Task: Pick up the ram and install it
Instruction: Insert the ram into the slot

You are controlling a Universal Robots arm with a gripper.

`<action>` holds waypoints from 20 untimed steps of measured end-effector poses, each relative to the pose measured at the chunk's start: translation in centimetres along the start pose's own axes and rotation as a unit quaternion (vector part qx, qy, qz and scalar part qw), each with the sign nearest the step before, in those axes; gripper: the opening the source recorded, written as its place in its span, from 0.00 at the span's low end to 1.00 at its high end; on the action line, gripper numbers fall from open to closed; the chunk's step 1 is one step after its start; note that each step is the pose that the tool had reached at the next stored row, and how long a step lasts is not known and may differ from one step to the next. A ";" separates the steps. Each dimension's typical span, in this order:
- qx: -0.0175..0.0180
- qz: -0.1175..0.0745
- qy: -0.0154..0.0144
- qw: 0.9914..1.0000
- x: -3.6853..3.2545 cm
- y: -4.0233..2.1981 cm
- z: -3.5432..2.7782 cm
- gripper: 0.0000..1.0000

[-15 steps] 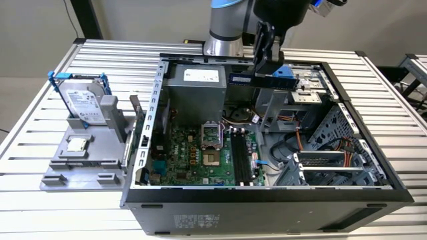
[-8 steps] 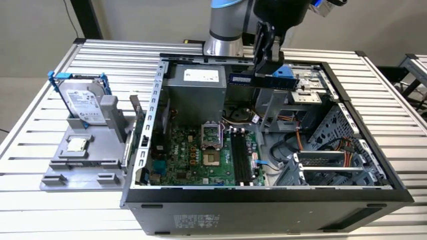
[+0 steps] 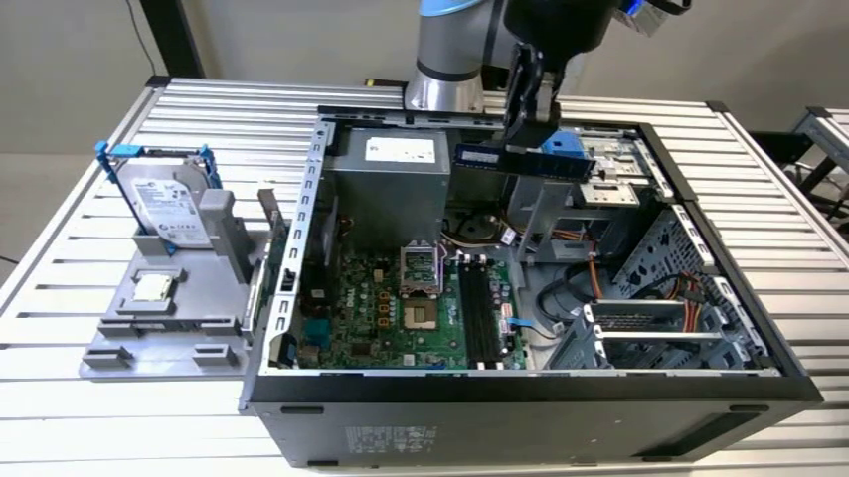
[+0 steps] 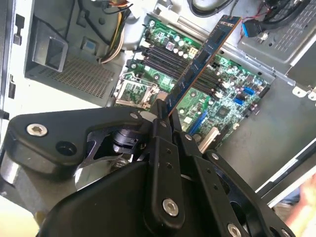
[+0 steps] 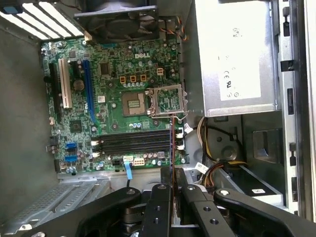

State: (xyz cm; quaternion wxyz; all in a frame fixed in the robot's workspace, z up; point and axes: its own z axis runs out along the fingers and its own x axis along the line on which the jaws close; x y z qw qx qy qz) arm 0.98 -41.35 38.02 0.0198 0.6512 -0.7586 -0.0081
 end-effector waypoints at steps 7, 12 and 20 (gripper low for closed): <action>-0.001 0.063 -0.002 0.998 0.00 0.00 0.03 0.00; -0.002 0.098 -0.004 0.995 0.00 0.00 0.04 0.00; -0.003 0.162 -0.006 0.987 0.00 0.00 0.07 0.00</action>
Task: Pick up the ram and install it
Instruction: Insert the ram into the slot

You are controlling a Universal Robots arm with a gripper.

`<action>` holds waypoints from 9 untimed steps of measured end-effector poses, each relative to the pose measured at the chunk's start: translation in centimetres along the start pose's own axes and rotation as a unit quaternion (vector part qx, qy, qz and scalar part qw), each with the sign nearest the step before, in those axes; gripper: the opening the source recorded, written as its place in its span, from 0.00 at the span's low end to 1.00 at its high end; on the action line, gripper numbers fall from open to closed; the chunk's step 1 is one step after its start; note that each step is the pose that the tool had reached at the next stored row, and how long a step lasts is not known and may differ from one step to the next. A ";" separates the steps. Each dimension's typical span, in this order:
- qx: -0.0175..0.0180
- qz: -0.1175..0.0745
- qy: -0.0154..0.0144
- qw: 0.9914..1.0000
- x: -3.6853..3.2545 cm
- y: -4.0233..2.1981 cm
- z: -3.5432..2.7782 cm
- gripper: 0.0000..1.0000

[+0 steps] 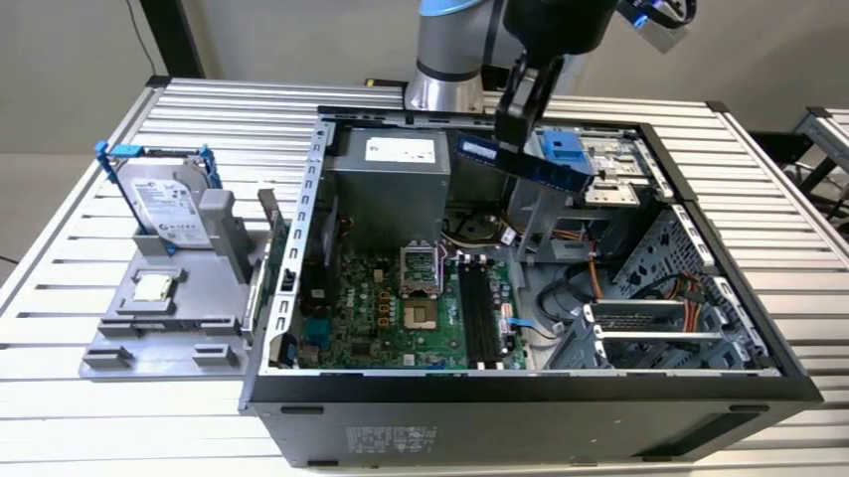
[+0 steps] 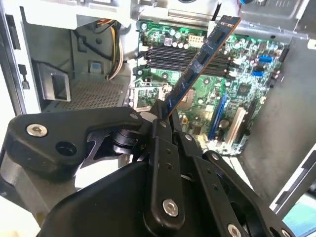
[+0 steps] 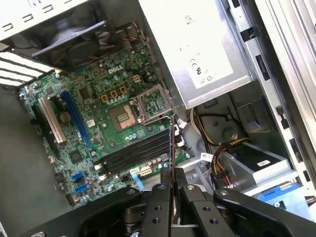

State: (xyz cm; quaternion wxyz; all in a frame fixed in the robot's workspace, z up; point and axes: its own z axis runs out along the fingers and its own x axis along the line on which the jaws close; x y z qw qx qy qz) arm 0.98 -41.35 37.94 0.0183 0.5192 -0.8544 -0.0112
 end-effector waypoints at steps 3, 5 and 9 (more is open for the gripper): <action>-0.001 0.027 -0.001 1.000 0.00 0.00 0.02 0.00; -0.001 0.045 -0.002 0.999 0.00 0.00 0.03 0.00; -0.002 0.081 -0.003 0.997 0.00 0.00 0.05 0.00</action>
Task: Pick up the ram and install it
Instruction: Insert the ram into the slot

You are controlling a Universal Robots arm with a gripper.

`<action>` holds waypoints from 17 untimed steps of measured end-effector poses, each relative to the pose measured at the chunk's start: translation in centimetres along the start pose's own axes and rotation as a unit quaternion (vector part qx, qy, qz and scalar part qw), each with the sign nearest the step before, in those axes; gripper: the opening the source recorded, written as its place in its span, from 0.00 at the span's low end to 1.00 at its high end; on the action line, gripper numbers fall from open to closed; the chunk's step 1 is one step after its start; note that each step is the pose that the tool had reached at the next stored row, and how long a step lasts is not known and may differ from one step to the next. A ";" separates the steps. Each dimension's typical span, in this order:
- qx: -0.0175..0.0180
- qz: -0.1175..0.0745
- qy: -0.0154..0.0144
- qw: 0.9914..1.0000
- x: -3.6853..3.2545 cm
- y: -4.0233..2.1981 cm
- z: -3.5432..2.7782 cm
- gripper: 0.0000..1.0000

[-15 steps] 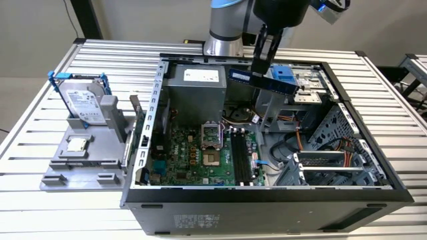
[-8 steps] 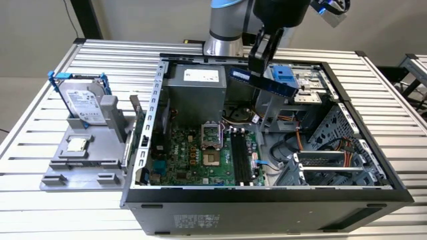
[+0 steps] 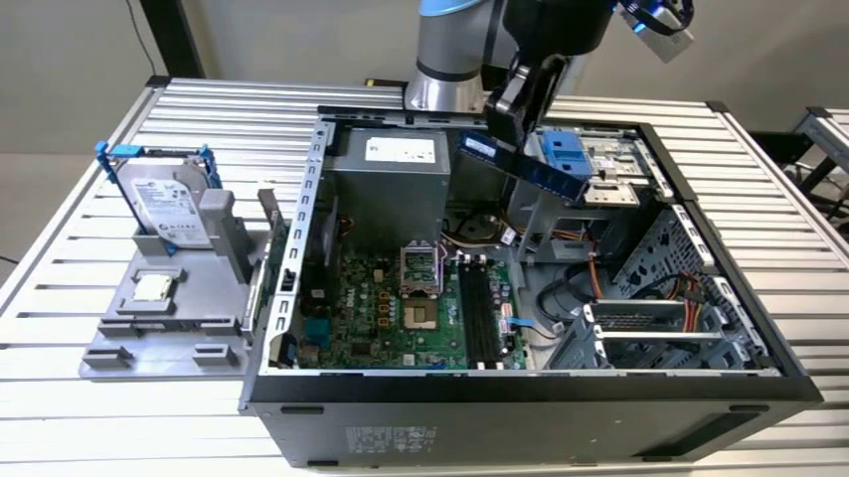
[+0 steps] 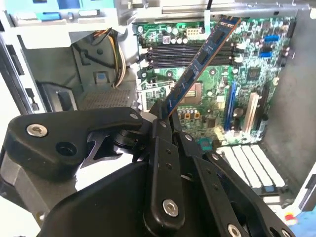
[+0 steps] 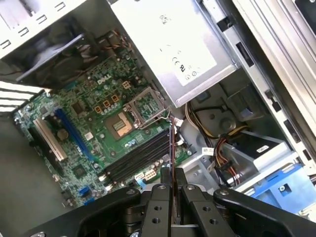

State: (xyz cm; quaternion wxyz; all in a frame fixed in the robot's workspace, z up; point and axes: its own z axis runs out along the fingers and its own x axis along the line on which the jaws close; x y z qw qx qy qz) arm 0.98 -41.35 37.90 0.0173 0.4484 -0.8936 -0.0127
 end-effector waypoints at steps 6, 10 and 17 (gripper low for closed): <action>-0.001 0.052 -0.002 0.999 0.00 0.00 0.01 0.00; -0.002 0.086 -0.003 0.996 0.00 0.00 0.03 0.00; -0.003 0.143 -0.005 0.990 0.00 -0.01 0.04 0.00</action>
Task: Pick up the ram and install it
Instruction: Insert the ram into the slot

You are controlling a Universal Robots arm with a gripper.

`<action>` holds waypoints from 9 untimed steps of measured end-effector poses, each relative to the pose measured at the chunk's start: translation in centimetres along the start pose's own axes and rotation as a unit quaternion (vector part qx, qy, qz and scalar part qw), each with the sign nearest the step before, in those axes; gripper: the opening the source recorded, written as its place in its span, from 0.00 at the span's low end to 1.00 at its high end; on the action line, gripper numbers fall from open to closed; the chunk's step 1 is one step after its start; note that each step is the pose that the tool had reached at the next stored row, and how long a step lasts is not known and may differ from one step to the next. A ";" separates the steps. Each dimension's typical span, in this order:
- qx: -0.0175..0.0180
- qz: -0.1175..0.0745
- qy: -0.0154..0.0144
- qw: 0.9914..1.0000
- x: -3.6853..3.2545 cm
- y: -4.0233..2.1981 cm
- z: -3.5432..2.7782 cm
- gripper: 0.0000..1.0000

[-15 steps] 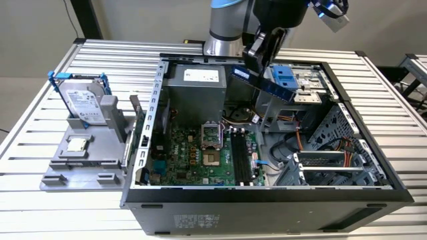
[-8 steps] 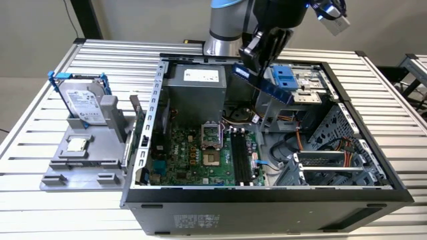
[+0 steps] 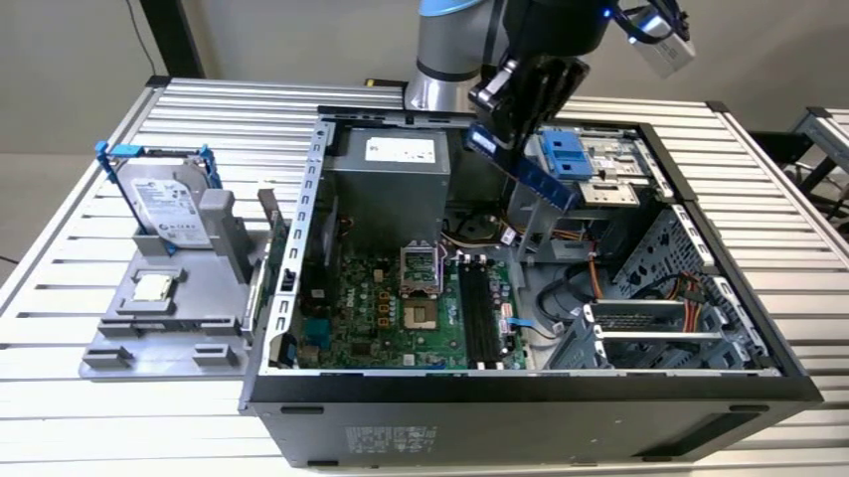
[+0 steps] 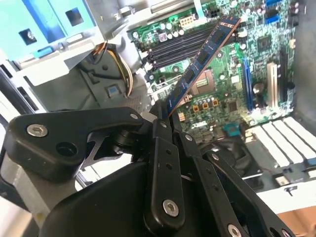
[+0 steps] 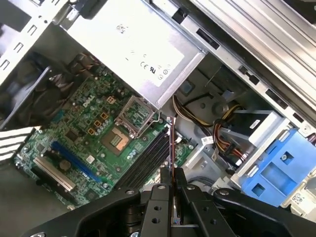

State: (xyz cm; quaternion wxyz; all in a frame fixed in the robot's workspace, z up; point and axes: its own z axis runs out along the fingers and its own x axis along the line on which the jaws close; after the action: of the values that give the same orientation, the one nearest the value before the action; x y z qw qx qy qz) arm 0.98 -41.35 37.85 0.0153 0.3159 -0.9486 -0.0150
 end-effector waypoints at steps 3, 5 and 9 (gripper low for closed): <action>0.000 0.023 -0.001 1.000 0.00 0.00 0.00 0.00; -0.001 0.037 -0.001 0.999 0.00 0.00 0.00 0.00; -0.001 0.061 -0.002 0.998 0.00 0.00 0.00 0.00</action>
State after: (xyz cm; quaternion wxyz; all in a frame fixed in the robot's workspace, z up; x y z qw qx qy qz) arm 0.98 -41.35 37.85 0.0144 0.2569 -0.9662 -0.0159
